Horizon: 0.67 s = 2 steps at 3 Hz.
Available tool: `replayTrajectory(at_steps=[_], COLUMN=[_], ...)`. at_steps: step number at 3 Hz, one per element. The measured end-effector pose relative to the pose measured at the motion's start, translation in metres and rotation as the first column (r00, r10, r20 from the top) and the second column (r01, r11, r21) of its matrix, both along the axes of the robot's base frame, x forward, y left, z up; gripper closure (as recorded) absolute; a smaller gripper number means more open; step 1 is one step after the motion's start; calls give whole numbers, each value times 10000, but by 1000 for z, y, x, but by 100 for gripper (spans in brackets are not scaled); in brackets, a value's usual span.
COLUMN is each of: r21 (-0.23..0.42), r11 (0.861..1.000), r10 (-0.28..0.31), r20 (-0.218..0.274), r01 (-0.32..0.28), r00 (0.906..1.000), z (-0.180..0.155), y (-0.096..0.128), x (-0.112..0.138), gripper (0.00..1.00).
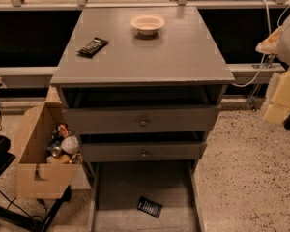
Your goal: Pick rxbar blueberry from bottom drawer and place on counter
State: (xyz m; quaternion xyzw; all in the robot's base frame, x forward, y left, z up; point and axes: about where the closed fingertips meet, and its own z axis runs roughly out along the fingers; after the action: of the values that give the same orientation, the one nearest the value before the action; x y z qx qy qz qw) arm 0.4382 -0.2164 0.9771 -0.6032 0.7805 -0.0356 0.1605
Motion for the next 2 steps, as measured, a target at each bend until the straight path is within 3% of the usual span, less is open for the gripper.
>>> replayTrajectory(at_steps=[1, 2], r21=[-22, -534], r11=[10000, 9985], r10=[9, -115], r20=[45, 201], r01=[-9, 125], r00=[10000, 9997], z=[1, -21], y=[0, 6], x=[0, 2], gripper=[0, 0])
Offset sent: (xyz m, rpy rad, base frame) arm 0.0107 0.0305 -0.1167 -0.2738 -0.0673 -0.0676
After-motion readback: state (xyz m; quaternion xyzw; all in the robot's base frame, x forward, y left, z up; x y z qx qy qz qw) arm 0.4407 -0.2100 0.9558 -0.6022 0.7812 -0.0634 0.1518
